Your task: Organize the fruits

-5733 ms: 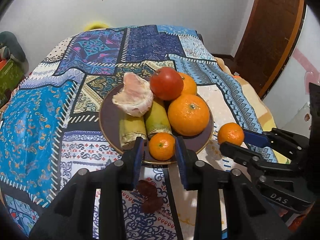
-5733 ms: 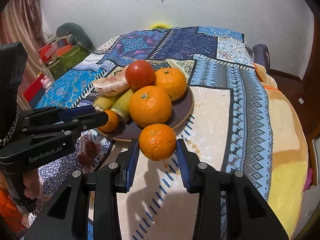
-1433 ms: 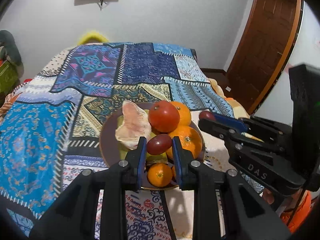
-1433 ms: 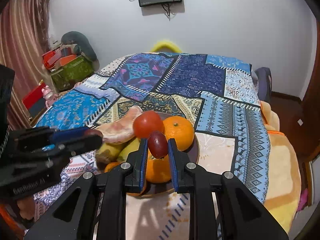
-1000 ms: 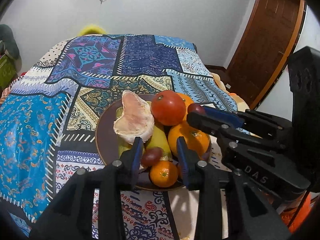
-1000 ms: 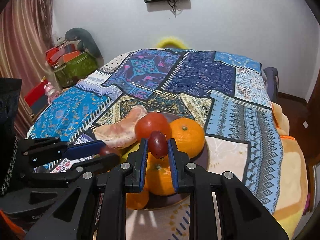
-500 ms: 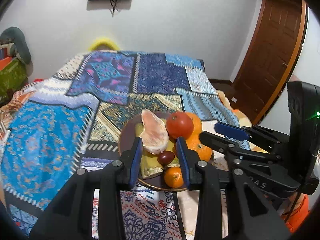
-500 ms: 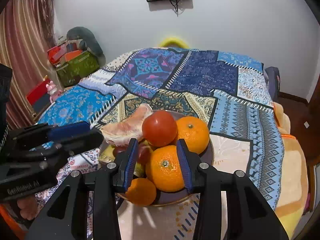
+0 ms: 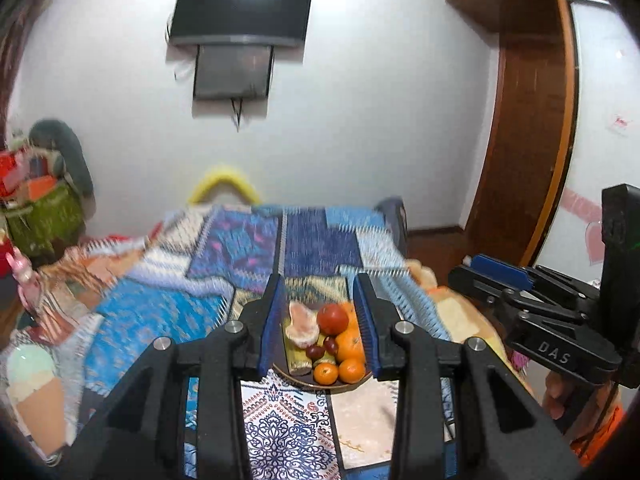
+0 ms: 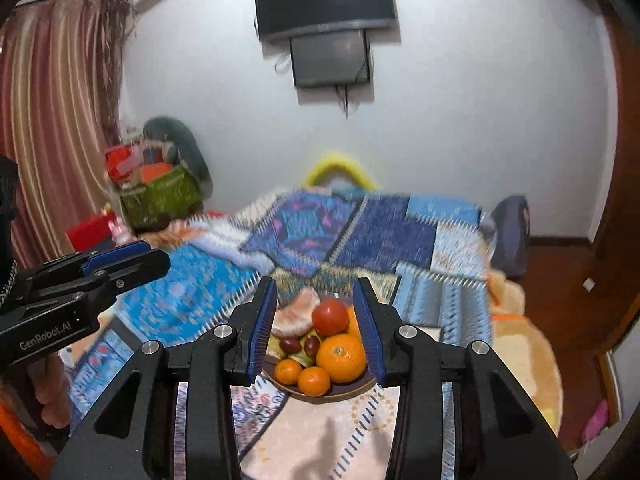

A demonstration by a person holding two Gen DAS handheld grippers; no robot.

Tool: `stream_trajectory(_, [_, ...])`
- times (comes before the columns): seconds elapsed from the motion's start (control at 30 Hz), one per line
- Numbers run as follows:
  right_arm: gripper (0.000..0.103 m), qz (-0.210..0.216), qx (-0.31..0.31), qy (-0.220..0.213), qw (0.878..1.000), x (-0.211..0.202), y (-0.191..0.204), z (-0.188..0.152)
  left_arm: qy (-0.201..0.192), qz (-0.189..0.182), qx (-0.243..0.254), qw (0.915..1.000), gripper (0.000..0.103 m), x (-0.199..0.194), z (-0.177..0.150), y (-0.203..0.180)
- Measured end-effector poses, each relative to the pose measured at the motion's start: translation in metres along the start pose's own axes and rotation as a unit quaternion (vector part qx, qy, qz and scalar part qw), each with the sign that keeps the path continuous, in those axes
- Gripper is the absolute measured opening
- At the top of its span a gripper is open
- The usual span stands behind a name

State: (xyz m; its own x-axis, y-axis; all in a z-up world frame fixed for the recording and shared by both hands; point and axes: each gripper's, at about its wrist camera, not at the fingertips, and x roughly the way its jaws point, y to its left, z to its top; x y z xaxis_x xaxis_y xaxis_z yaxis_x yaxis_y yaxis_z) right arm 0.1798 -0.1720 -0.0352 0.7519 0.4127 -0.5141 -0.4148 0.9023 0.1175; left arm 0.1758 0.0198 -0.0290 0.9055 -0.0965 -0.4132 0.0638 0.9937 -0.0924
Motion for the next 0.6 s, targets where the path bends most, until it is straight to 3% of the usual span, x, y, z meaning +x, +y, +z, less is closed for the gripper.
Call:
stream_trajectory(0.17, [0.037,-0.005,0.001,-0.056,0.998,-0.062,0.016,0.007,-0.057,0.005,0.016,0.9982,0.036,-0.068,0.009,-0.018])
stream_trajectory(0.27, [0.037,-0.007,-0.001,-0.083,0.996,-0.092,0.025,0.008,-0.083,0.015,0.022,0.9962,0.047,-0.098,0.008,-0.027])
stream_trajectory(0.33, [0.045,-0.012,-0.003,-0.099,0.995,-0.107,0.030,0.007,-0.099,0.019,0.024,0.9946,0.062,-0.114,0.007,-0.031])
stream_trajectory(0.47, [0.064,-0.025,-0.006,-0.129,0.991,-0.132,0.037,0.003,-0.111,0.017,0.029,0.9933,0.074,-0.136,0.003,-0.036])
stream_trajectory(0.6, [0.091,-0.040,-0.007,-0.151,0.988,-0.143,0.042,0.001,-0.121,0.023,0.039,0.9917,0.091,-0.150,-0.002,-0.043])
